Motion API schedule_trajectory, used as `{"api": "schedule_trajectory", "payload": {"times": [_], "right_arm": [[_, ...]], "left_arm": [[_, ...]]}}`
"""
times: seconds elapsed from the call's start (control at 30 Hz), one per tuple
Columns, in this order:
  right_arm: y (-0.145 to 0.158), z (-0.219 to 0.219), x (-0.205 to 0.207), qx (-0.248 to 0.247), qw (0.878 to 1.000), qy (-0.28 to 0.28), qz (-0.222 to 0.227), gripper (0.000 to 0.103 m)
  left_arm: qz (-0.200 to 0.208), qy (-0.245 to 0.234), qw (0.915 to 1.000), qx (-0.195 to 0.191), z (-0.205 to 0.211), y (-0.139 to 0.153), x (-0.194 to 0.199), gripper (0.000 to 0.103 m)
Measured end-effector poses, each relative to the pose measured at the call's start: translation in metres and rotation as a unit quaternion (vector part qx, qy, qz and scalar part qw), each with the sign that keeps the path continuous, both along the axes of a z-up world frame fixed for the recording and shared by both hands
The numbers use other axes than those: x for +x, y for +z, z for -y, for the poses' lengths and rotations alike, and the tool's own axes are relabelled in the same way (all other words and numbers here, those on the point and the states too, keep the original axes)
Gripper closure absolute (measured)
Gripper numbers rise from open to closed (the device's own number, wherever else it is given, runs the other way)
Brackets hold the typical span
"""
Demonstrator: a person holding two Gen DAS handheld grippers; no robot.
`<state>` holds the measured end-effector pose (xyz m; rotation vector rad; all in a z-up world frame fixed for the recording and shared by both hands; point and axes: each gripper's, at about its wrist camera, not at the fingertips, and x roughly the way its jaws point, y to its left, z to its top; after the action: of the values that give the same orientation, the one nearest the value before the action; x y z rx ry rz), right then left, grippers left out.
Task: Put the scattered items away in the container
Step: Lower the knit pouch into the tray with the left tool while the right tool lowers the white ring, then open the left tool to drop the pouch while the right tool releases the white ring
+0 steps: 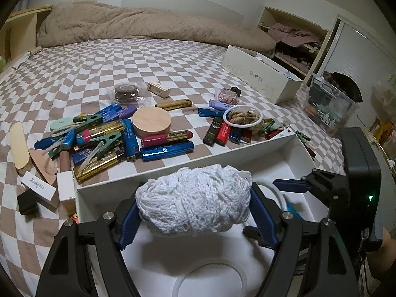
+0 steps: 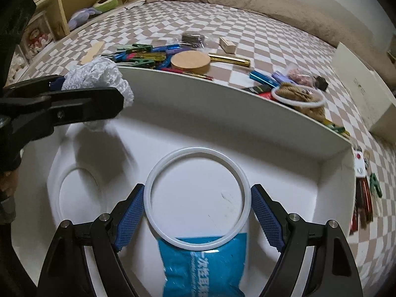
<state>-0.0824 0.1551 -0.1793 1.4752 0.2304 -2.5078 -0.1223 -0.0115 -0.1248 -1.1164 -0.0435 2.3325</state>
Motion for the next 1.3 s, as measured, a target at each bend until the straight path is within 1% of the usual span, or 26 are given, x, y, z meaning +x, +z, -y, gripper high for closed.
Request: {"api": "schedule_trajectory", "payload": {"times": [0.17,0.4,0.53,0.67,0.73,0.8,0.93,1.0,1.03,1.07,1.1,1.13,1.3], "right_arm": [[-0.001,-0.008,0.009,0.000,1.000,-0.004,0.008,0.018],[-0.003,-0.014,0.013,-0.006,1.000,0.004,0.001,0.018],[-0.004,-0.015,0.014,-0.010,1.000,0.008,-0.002,0.018],[-0.005,-0.016,0.015,-0.013,1.000,0.012,-0.003,0.018],[-0.006,-0.015,0.015,-0.013,1.000,0.019,-0.002,0.014],[-0.007,-0.013,0.015,-0.011,1.000,0.023,-0.002,0.012],[-0.007,-0.013,0.015,-0.012,1.000,0.023,-0.001,0.012],[-0.007,-0.013,0.015,-0.012,1.000,0.023,-0.001,0.012],[-0.007,-0.013,0.014,-0.012,1.000,0.023,-0.001,0.012],[-0.007,-0.013,0.014,-0.012,1.000,0.023,-0.001,0.012],[-0.007,-0.013,0.014,-0.012,1.000,0.023,-0.001,0.012],[-0.007,-0.013,0.014,-0.012,1.000,0.023,-0.001,0.012],[-0.007,-0.013,0.014,-0.011,1.000,0.023,-0.001,0.011]], "left_arm": [[0.000,-0.006,0.9999,-0.012,-0.006,-0.002,0.001,0.024],[0.004,-0.028,0.9977,-0.062,-0.025,-0.011,0.001,0.024],[0.013,-0.028,0.9954,-0.091,-0.034,-0.021,0.000,0.024],[0.009,-0.023,0.9925,-0.120,-0.041,-0.027,-0.001,0.024],[0.010,-0.023,0.9914,-0.129,-0.044,-0.030,-0.001,0.024],[0.010,-0.023,0.9914,-0.129,-0.043,-0.030,0.000,0.024],[0.014,-0.022,0.9921,-0.123,-0.044,-0.032,-0.001,0.023],[0.017,-0.023,0.9928,-0.116,-0.044,-0.033,-0.001,0.020],[0.019,-0.025,0.9933,-0.112,-0.043,-0.032,-0.001,0.016],[0.023,-0.026,0.9939,-0.105,-0.042,-0.032,-0.002,0.009],[0.027,-0.028,0.9944,-0.099,-0.041,-0.032,-0.001,0.007],[0.029,-0.027,0.9946,-0.096,-0.040,-0.031,-0.001,0.006],[0.034,-0.020,0.9956,-0.085,-0.036,-0.030,-0.001,0.005]]}}
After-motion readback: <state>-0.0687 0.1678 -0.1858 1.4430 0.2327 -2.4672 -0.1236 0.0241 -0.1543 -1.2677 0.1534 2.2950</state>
